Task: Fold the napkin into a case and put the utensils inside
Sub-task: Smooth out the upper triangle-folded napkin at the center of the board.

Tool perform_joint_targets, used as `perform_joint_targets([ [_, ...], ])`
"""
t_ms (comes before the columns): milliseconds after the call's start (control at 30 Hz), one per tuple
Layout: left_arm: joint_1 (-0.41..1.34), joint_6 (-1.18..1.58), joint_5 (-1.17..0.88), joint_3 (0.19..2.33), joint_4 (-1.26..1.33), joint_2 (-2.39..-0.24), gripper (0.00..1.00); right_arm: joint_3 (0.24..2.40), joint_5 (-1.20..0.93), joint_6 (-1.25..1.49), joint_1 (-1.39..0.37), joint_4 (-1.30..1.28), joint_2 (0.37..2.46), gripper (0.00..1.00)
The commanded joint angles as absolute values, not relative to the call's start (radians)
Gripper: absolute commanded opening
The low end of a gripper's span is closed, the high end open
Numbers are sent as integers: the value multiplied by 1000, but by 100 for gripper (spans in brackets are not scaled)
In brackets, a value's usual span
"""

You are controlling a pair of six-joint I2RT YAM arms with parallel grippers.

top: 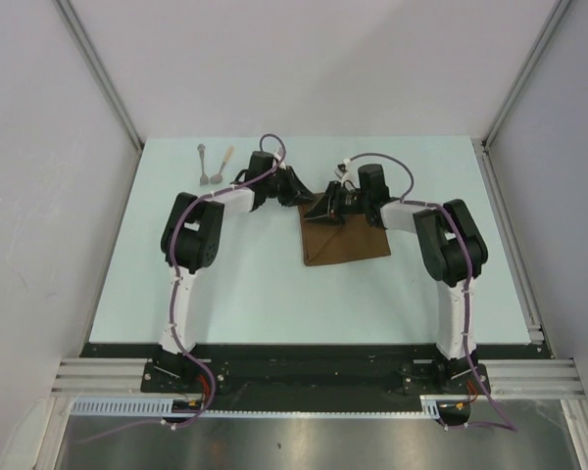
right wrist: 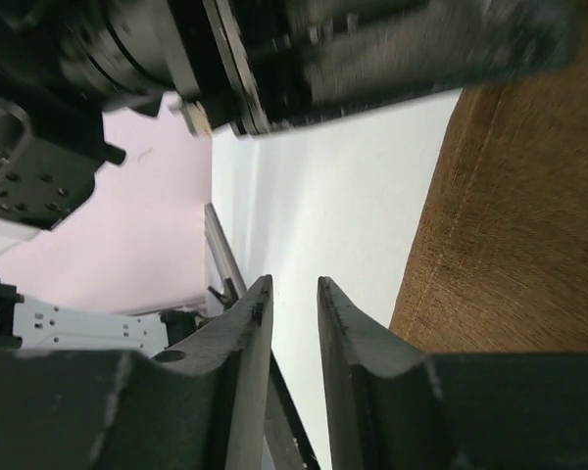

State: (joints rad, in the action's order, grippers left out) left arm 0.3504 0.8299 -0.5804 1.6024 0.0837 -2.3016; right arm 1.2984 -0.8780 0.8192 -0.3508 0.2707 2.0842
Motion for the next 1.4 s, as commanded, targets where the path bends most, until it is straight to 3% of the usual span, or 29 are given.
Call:
perform_joint_targets([
  [0, 328, 838, -569, 1669, 78, -2347, 20, 1270, -914, 891, -365, 471, 2132, 28],
  [167, 313, 889, -572, 1671, 49, -2404, 14, 1269, -925, 900, -400, 495, 2195, 25],
  [367, 301, 899, -557, 1718, 6, -2434, 0, 1178, -925, 897, -448, 529, 2218, 24],
  [600, 301, 905, -560, 1736, -34, -2457, 0, 1008, -901, 852, -463, 529, 2145, 23],
  [900, 301, 879, -552, 1744, -49, -2441, 0, 1124, -851, 684, -439, 250, 1996, 23],
  [1133, 301, 862, -591, 1756, -44, -2379, 1, 1301, -884, 770, -382, 322, 2131, 23],
  [1367, 301, 854, -591, 1776, -88, -2333, 7, 1428, -884, 824, -367, 362, 2272, 22],
])
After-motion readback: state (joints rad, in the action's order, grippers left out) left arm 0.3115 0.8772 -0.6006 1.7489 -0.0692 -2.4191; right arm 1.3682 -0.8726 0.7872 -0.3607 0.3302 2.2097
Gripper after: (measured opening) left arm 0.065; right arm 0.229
